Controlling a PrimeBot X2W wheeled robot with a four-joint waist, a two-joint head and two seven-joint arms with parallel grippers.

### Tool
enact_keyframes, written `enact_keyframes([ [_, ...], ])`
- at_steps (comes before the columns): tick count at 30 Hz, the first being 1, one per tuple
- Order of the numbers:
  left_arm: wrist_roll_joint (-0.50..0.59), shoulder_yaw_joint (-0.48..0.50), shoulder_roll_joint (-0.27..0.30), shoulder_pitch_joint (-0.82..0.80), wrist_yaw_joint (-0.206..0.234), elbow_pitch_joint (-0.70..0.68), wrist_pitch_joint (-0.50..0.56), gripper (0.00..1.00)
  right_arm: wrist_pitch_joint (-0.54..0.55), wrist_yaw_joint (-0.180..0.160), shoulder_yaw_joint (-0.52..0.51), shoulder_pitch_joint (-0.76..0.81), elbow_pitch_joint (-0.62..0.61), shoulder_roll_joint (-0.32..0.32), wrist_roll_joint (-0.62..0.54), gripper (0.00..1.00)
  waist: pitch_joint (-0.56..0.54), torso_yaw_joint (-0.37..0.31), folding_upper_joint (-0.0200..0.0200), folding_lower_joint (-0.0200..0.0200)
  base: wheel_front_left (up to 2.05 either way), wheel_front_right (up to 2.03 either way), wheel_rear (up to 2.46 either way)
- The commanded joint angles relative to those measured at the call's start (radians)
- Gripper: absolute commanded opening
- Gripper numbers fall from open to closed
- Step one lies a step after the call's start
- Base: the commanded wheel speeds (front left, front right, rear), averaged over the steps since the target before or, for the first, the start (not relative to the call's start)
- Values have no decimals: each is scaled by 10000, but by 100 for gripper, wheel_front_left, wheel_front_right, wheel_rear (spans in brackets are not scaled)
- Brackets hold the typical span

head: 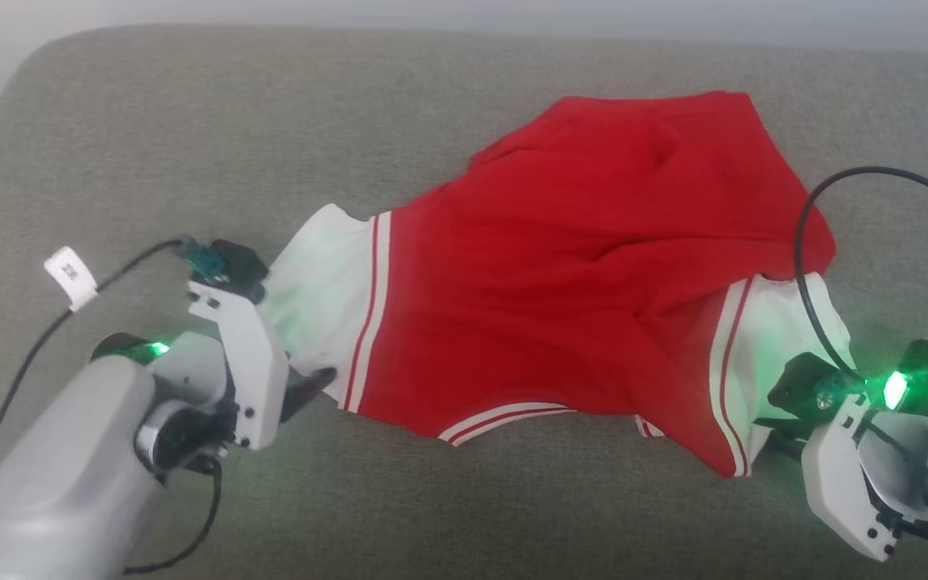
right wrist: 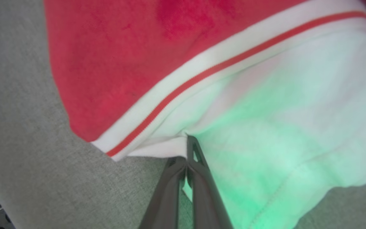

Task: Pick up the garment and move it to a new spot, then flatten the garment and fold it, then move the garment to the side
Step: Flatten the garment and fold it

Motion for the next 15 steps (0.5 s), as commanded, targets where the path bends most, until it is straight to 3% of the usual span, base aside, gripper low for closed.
enact_keyframes([
  [1, -346, -181, 9, -185, -10, 76, 299, 100, 68, -22, 238, 115, 175, 191, 34, 0, 113, -109, 0, 0, 0, 0, 0],
  [3, -744, -234, -60, -234, -8, 293, 458, 95, -5, -24, 255, 74, 226, 175, 61, 0, 180, -165, 0, 0, 0, 0, 0],
  [4, -848, -350, -87, -278, -10, 339, 494, 68, -46, -24, 262, 45, 246, 182, 75, 0, 214, -191, 0, 0, 0, 0, 0],
  [6, -1070, -436, -137, -293, -8, 565, 291, 34, -158, -30, 274, 53, 309, 221, 98, 0, 227, -234, 0, 0, 0, 0, 0],
  [7, -1193, -478, -194, -286, -9, 657, 177, 0, -222, -30, 276, 66, 335, 249, 135, 0, 221, -258, 0, 0, 0, 0, 0],
  [15, -2472, -119, -182, -179, -9, 817, -990, 0, -1176, -25, -207, 20, 357, 209, 532, 0, -84, -401, 0, 0, 0, 0, 0],
])
